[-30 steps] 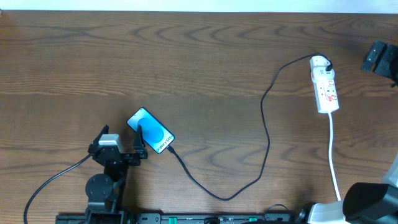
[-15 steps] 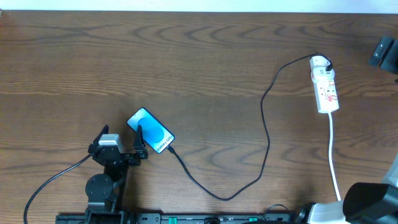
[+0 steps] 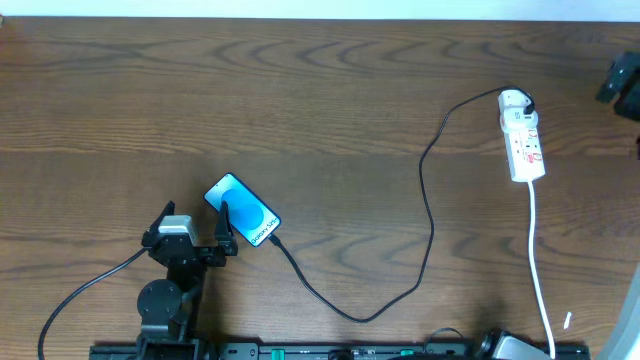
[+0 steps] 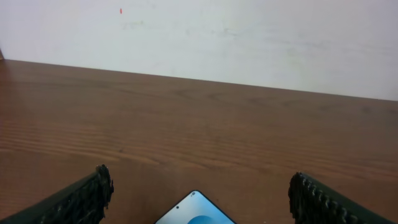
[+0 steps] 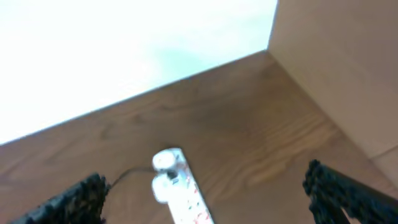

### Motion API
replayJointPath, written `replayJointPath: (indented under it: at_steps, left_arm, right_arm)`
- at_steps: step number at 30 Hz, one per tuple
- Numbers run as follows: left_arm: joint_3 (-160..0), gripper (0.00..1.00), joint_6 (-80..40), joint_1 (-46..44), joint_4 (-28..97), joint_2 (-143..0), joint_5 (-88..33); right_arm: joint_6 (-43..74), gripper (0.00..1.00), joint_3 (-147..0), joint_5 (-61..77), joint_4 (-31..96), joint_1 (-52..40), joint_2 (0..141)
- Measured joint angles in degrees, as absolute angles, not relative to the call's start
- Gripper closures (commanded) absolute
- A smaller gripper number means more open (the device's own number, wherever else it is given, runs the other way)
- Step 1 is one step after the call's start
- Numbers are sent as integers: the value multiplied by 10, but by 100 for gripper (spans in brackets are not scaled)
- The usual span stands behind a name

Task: Plug charger to phone and switch on socket

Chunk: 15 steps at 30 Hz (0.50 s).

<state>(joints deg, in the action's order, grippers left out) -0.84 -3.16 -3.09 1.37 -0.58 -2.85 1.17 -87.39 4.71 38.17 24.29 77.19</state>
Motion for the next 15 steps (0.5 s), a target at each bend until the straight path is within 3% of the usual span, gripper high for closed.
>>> replayJointPath:
  at_steps: [15]
  left_arm:
    - [-10, 8, -32, -31, 16, -6, -29]
  right_arm:
    - [43, 1, -523, 92, 143, 197, 571]
